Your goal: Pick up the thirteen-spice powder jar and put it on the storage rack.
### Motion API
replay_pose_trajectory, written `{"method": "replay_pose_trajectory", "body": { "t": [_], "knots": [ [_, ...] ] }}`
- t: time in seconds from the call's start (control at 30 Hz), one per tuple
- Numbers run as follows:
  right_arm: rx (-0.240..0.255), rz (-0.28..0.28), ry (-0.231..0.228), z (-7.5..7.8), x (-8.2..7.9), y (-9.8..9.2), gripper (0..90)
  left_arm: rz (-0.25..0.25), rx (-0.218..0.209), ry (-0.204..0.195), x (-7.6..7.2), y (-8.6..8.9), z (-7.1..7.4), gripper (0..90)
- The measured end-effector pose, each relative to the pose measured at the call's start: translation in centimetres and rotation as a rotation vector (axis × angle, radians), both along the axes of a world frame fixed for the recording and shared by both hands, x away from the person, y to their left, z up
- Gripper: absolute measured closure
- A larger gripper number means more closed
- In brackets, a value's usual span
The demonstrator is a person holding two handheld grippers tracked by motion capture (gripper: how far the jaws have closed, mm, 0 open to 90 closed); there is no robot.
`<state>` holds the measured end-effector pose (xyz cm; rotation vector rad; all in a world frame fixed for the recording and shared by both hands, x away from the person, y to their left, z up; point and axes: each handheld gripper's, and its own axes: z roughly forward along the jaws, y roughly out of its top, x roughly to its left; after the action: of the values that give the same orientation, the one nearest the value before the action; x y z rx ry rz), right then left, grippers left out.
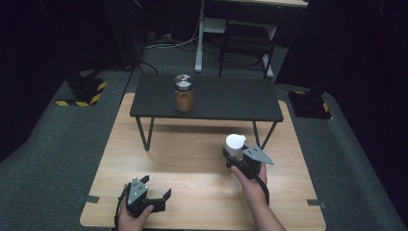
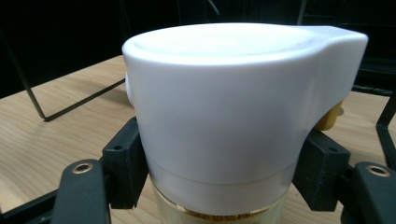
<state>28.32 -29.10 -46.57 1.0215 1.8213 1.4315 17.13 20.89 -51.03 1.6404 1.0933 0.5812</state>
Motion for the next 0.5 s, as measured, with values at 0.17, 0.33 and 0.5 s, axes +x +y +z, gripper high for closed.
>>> {"method": "replay_pose_trajectory", "body": {
  "t": [0.17, 0.33, 0.5],
  "knots": [
    [-0.002, 0.001, -0.015, 0.5, -0.8, -0.3, 30.1, -0.004, 0.005, -0.001, 0.0, 0.0, 0.0, 0.6],
    [0.007, -0.003, -0.021, 0.9, -1.5, -0.7, 30.1, -0.004, 0.004, 0.0, 0.0, 0.0, 0.0, 0.6],
    [0.013, -0.006, -0.026, 1.5, -1.9, -0.9, 30.1, -0.007, 0.005, 0.0, 0.0, -0.1, 0.0, 0.6]
  ]
}}
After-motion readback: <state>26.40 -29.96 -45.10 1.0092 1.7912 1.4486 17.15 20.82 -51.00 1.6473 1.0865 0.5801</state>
